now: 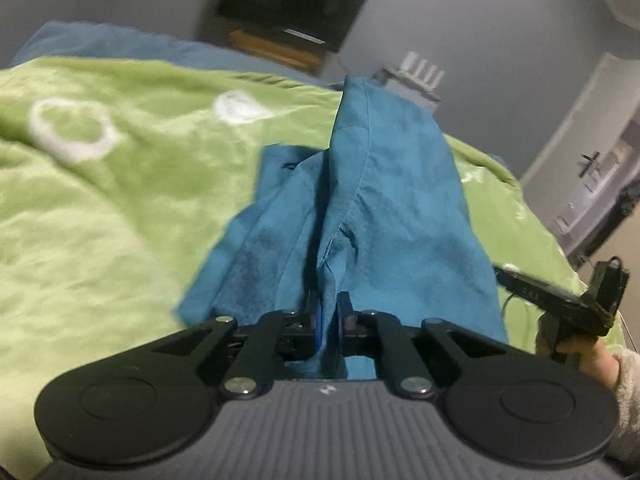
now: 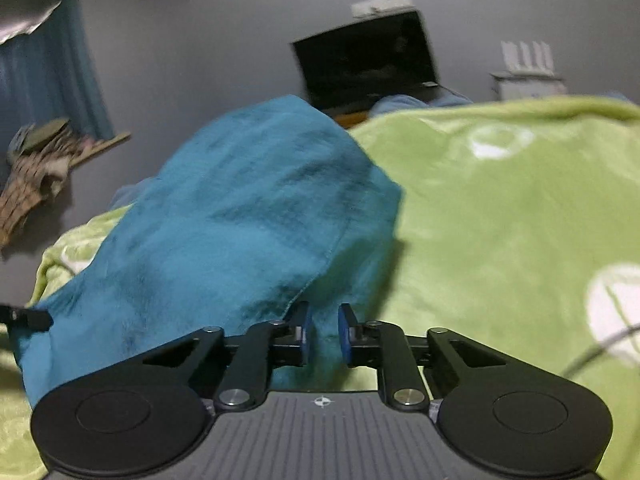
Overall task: Fold large clothes
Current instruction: 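Hold the jacket with the left gripper while the right gripper opens and withdraws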
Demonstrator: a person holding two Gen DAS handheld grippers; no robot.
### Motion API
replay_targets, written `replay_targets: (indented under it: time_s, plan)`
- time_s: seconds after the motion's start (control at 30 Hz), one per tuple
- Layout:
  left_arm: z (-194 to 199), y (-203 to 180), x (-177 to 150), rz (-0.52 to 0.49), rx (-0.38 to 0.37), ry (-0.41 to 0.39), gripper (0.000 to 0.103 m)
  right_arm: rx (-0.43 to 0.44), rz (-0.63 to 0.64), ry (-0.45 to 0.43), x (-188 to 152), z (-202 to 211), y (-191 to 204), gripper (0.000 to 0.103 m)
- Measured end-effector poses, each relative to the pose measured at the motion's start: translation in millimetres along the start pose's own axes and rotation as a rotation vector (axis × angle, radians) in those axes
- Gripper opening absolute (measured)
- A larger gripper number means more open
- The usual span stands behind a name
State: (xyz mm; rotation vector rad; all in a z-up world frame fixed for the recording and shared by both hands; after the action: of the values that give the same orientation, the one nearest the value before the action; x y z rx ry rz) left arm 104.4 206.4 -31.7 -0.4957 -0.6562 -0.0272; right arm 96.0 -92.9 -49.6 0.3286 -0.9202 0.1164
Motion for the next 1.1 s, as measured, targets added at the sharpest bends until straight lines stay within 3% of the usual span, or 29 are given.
replay_targets:
  time_s: [0.1, 0.2, 0.27, 0.3, 0.33, 0.4, 0.43, 0.67, 0.8, 0.93, 1.03, 1.1]
  plan:
    - [3.1, 3.9, -9.0, -0.008, 0.004, 0.01, 0.003, -0.083, 0.077, -0.095, 14.2, 1.3, 14.9, 0.018]
    - [7.5, 7.0, -8.6, 0.015, -0.016, -0.007, 0.003, -0.084, 0.06, -0.095, 22.5, -11.8, 11.9, 0.018]
    - [9.2, 7.3, -8.8, 0.024, -0.035, -0.009, 0.003, -0.106, 0.051, -0.141, 32.0, -14.4, 8.6, 0.02]
    - [11.2, 8.5, -9.2, 0.024, -0.04, -0.009, 0.003, -0.099, 0.045, -0.184, 37.8, -12.7, 8.1, 0.026]
    - [10.2, 10.3, -9.0, 0.022, -0.044, -0.011, 0.003, -0.074, 0.044, -0.214, 42.6, -13.4, 9.2, 0.041]
    - [10.9, 11.7, -9.4, 0.027, -0.058, -0.016, 0.003, -0.039, 0.088, -0.17, 47.0, -28.5, 15.6, 0.043]
    - [11.7, 12.5, -9.7, 0.032, -0.068, -0.019, 0.003, -0.04, 0.125, -0.14, 47.4, -39.6, 19.1, 0.037]
    - [12.6, 18.3, -9.9, 0.058, -0.105, -0.036, 0.003, -0.078, 0.319, -0.084, 74.4, -105.3, 35.6, 0.038]
    - [12.2, 20.3, -10.1, 0.064, -0.104, -0.041, 0.003, -0.09, 0.335, 0.013, 96.1, -143.8, 32.4, 0.038]
    - [11.1, 21.5, -11.1, 0.076, -0.114, -0.04, 0.003, -0.114, 0.246, 0.085, 122.8, -173.3, 21.0, 0.042]
    - [11.0, 20.9, -12.2, 0.079, -0.113, -0.038, 0.003, -0.13, 0.192, 0.029, 139.2, -168.8, 28.4, 0.042]
    - [10.1, 21.5, -12.7, 0.085, -0.113, -0.036, 0.003, -0.083, 0.232, -0.029, 141.6, -159.1, 49.5, 0.042]
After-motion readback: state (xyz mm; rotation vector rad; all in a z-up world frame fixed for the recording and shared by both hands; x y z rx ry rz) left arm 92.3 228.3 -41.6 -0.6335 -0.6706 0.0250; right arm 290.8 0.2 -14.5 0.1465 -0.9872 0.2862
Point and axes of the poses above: each gripper's, at about its wrist camera, not at the fingertips, and z roughly against the way its jaws point, y to its left, x to its top, the point moved 6 cm from there along -z, roughly the way its jaws point, and after that the axes turned 5 degrees about y, right-handed, at the moved point
